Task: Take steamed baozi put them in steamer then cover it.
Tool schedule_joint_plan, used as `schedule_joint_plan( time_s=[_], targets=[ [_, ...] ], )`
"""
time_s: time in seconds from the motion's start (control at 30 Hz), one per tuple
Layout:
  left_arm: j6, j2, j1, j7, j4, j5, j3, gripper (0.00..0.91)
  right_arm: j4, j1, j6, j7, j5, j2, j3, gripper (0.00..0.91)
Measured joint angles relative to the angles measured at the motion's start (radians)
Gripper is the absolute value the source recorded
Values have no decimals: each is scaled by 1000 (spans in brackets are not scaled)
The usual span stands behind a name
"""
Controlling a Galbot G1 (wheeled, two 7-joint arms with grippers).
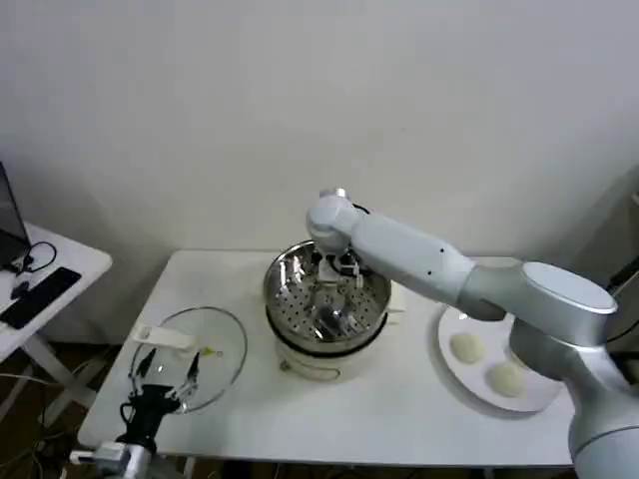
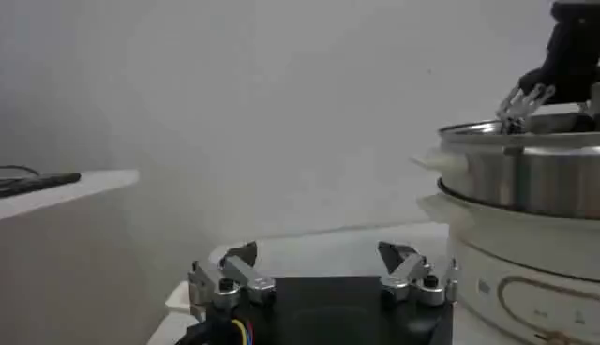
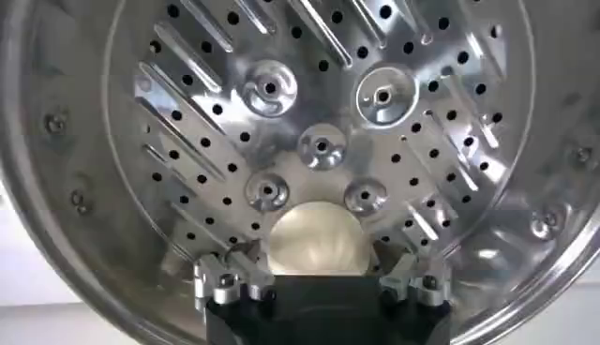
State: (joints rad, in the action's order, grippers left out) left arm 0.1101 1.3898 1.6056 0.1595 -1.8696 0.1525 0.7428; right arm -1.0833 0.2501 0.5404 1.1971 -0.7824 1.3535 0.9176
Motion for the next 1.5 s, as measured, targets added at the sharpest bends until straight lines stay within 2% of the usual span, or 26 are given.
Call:
schedule_joint_plan(
  time_s=[0.23, 0.43, 0.73, 0.93, 1.1, 1.2, 1.5],
  targets=[
    [0, 1, 1, 0, -2, 0, 3, 907, -65, 62, -6, 22, 73, -52, 29, 907],
    [-4, 0, -1, -1, -3, 0, 3, 907, -141, 166, -60, 43, 235, -162, 72, 907],
    [-10, -4, -10, 4, -9, 2, -6, 907, -204, 314, -325, 39, 664, -416, 200, 907],
    [-13, -3, -18, 8, -22, 3, -10, 907, -206, 307, -466, 28, 835, -589, 231, 907],
    [-22, -2, -20, 1, -33, 5, -16, 907, -203, 215, -534, 20, 885, -708, 188, 907],
    [-25, 0, -17, -5, -36, 4, -21, 907, -195, 134, -555, 16, 886, -749, 140, 907],
    [-26, 11, -3, -16, -47, -9, -14, 907, -128, -143, -560, 11, 803, -782, -63, 907]
  ],
)
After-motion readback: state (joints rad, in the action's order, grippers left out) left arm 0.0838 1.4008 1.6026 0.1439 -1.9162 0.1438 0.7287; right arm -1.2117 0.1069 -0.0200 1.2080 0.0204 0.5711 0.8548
